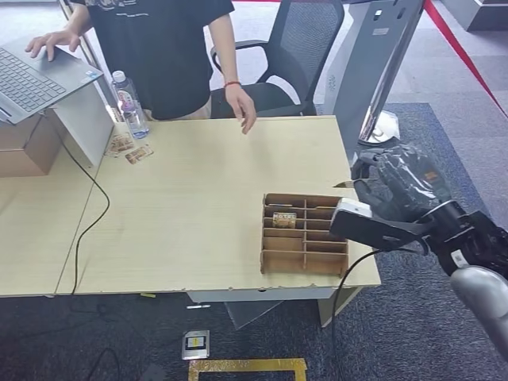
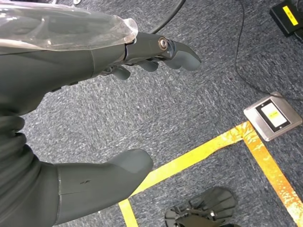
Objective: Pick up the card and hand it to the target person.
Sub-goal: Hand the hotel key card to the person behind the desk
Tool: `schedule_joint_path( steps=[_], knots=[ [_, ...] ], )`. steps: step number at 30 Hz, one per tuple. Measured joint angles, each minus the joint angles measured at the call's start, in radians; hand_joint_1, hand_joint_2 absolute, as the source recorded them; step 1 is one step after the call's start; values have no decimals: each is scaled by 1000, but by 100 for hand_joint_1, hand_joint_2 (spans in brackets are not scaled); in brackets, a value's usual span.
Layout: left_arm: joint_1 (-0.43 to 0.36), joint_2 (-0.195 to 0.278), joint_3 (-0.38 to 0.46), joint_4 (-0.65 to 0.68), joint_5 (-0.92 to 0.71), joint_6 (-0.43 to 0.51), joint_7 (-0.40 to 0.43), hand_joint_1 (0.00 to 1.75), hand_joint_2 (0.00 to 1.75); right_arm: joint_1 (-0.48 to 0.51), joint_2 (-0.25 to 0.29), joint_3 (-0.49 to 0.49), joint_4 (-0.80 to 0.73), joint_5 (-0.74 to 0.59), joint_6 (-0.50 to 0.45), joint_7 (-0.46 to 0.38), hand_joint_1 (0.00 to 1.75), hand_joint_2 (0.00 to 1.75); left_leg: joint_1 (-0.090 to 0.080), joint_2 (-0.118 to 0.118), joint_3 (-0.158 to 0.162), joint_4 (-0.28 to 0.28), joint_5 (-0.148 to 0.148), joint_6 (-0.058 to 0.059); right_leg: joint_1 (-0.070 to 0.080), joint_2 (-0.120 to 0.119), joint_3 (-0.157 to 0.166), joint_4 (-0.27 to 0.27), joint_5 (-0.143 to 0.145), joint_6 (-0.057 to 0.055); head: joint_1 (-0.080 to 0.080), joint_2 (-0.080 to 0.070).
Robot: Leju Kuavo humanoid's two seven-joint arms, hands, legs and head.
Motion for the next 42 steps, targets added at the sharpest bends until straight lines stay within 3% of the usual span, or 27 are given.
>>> schedule_joint_path(
  steps=[5,10,14,19,25,28,29,32,33,42],
  knots=[
    [-4,-1,0,0,-9,0,9,0,175,-17,-14,-31,-17,86,-132,7,175,175,0,0,0,0,0,0,0,0,0,0,0,0,0,0],
    [-15,-7,0,0,-22,1,20,0,175,-47,-3,-25,48,380,-314,40,175,175,0,-1,-1,-1,0,0,0,-1,1,0,0,0,0,0],
    [-26,-15,0,0,-27,1,24,0,175,-99,41,2,158,517,-406,53,175,175,0,-1,-2,-1,1,0,0,-1,1,1,0,0,0,0],
    [-34,-21,-1,0,-39,0,28,0,175,-214,117,54,343,591,-447,62,175,175,0,-2,-2,-1,1,0,0,-2,1,1,0,0,0,0],
    [-41,-25,-6,0,-50,-9,34,0,175,-329,197,112,559,617,-425,50,175,175,1,-3,-2,-1,1,0,0,-2,1,1,0,0,0,0],
    [-42,-25,-10,0,-52,-10,36,0,175,-362,225,133,636,610,-416,38,165,175,1,-3,-2,-1,1,0,0,-2,1,1,0,0,0,0],
    [-41,-25,-10,0,-53,-10,37,0,175,-370,233,139,658,605,-411,34,144,175,1,-3,-2,-1,1,0,0,-2,1,1,0,0,0,0],
    [-41,-25,-10,0,-52,-10,41,0,175,-388,254,156,714,564,-396,13,24,175,1,-3,-2,-1,1,0,0,-3,1,1,0,0,0,0],
    [-40,-25,-10,0,-50,-10,42,0,175,-391,260,160,728,547,-390,7,1,175,1,-4,-2,-1,1,0,0,-3,1,1,0,0,0,0],
    [-30,-23,-10,0,-35,-2,41,0,175,-396,273,185,754,409,-321,9,0,175,1,-3,-1,0,1,0,0,-2,0,1,0,0,0,0]
  ],
)
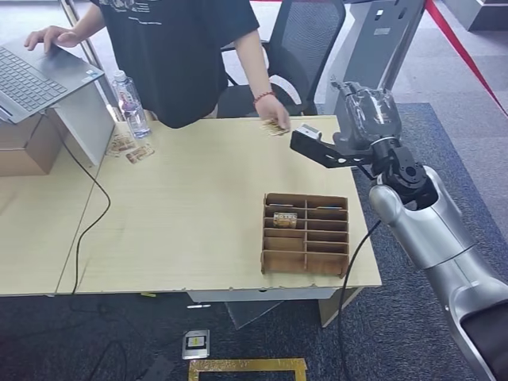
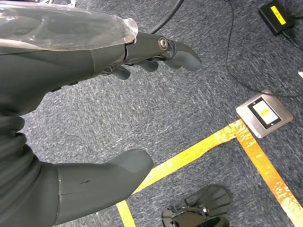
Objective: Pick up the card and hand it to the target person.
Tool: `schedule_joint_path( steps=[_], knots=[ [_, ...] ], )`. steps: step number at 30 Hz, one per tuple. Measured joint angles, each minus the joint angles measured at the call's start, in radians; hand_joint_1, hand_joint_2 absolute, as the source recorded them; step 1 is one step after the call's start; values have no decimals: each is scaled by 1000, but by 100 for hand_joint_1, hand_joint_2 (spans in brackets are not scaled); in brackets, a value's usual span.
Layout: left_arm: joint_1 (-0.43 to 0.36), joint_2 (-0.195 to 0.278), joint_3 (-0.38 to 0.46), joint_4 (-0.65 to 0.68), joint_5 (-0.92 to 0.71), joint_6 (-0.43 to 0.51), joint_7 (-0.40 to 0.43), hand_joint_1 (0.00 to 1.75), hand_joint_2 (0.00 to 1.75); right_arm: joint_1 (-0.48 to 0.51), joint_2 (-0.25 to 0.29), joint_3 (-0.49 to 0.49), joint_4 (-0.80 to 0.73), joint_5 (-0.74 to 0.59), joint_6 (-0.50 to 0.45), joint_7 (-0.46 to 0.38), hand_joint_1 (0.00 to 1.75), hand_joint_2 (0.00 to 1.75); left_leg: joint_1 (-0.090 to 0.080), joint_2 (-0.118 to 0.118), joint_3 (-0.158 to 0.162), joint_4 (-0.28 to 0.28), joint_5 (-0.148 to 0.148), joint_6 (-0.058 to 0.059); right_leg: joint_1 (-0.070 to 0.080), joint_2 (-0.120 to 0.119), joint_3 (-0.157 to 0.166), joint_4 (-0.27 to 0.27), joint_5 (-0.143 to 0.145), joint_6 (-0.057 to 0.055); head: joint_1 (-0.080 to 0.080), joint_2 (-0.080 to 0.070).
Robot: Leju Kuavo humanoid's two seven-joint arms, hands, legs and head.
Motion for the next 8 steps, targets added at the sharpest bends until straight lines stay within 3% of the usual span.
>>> schedule_joint_path(
  steps=[8],
  knots=[
    [16,4,0,0,15,12,-13,0,175,106,-26,-39,-161,-89,-54,25,0,175,0,1,1,0,0,0,0,1,-1,-1,0,0,0,0]
  ],
)
